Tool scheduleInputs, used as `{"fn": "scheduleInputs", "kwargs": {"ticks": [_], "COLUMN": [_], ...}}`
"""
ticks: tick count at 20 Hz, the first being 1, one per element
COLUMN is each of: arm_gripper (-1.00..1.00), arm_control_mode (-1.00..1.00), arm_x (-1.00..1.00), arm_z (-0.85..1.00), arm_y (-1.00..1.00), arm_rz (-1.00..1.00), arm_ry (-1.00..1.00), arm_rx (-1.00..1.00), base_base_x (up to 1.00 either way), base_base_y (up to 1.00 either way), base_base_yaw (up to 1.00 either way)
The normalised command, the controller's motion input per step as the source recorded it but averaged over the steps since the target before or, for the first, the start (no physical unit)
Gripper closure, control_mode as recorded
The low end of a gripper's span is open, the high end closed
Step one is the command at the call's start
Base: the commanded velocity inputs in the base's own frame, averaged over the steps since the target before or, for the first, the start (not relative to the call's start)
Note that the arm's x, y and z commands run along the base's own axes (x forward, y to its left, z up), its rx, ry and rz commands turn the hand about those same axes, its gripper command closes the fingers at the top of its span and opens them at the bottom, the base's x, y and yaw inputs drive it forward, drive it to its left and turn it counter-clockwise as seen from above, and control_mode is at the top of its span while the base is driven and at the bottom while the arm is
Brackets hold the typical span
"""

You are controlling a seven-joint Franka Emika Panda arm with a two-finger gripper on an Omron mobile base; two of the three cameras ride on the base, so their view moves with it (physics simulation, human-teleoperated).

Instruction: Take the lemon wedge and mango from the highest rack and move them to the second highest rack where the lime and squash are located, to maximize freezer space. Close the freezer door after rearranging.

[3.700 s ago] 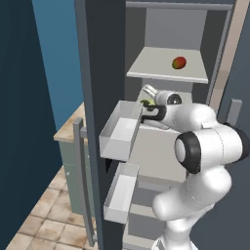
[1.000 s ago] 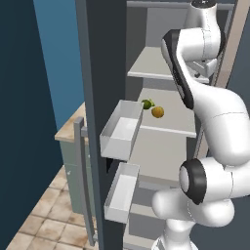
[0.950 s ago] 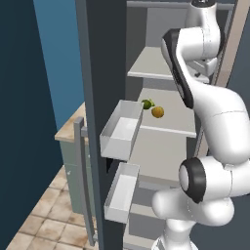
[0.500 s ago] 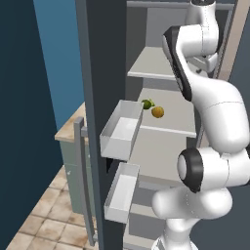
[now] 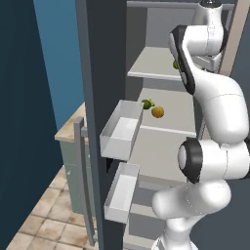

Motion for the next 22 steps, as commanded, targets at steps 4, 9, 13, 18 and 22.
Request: {"fn": "scheduleInputs", "kwargs": {"ticks": [4, 9, 13, 18, 22], "arm_gripper": [-1.0, -1.0, -1.0, -1.0, -1.0], "arm_control_mode": [-1.0, -1.0, -1.0, -1.0, -1.0], "arm_x": [0.33, 0.36, 0.4, 0.48, 0.54], "arm_z": [-0.17, -0.16, -0.17, -0.2, -0.22], "arm_y": [-0.19, -0.11, -0.07, -0.06, 0.02], "arm_rz": [0.09, 0.1, 0.11, 0.06, 0.01], "arm_ry": [0.0, 0.0, 0.0, 0.0, 0.0], "arm_rx": [0.0, 0.0, 0.0, 0.0, -0.01], "base_base_x": [0.0, 0.0, 0.0, 0.0, 0.0], "base_base_y": [0.0, 0.0, 0.0, 0.0, 0.0], "base_base_yaw": [0.0, 0.0, 0.0, 0.0, 0.0]}}
